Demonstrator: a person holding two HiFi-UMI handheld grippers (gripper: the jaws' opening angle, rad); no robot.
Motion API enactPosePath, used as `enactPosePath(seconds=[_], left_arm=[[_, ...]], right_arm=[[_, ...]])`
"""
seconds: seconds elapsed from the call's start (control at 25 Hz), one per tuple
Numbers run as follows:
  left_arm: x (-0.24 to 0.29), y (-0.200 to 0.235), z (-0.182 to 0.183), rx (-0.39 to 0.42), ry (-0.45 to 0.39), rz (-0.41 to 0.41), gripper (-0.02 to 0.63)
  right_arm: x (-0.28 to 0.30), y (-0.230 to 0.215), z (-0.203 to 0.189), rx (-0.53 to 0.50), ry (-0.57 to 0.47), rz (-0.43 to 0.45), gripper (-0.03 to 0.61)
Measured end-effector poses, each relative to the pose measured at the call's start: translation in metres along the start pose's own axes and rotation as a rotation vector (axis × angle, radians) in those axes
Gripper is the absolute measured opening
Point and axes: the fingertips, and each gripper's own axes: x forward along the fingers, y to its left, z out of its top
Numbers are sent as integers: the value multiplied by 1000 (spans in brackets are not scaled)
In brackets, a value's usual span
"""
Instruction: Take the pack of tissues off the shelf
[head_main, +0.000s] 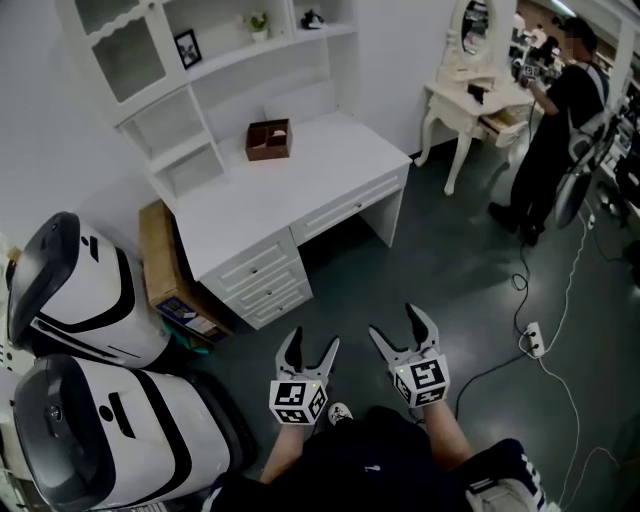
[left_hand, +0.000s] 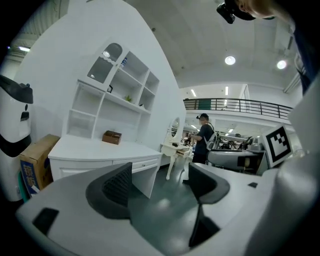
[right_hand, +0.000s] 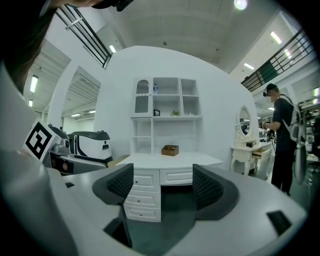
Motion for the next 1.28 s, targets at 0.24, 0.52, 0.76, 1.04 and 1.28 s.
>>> enactPosePath(seconds=[0.24,0.52,0.76,1.04,1.28], left_arm=[[-3,8,-13,-24,26,-35,334],[10,12,-23,-24,65,-34,334],[46,14,-16,-22,60,5,333],[114,30,3,-19,50,92,334],[181,30,31,-12,10,140,334]], right_arm=[[0,13,-22,15,48,-26,357],[10,4,-34,25,84,-22,351],[42,-25,-31,-14,89,27,351],[111,-81,-12,-38,73,103,351],[158,-131,12,-74,52,155,350]])
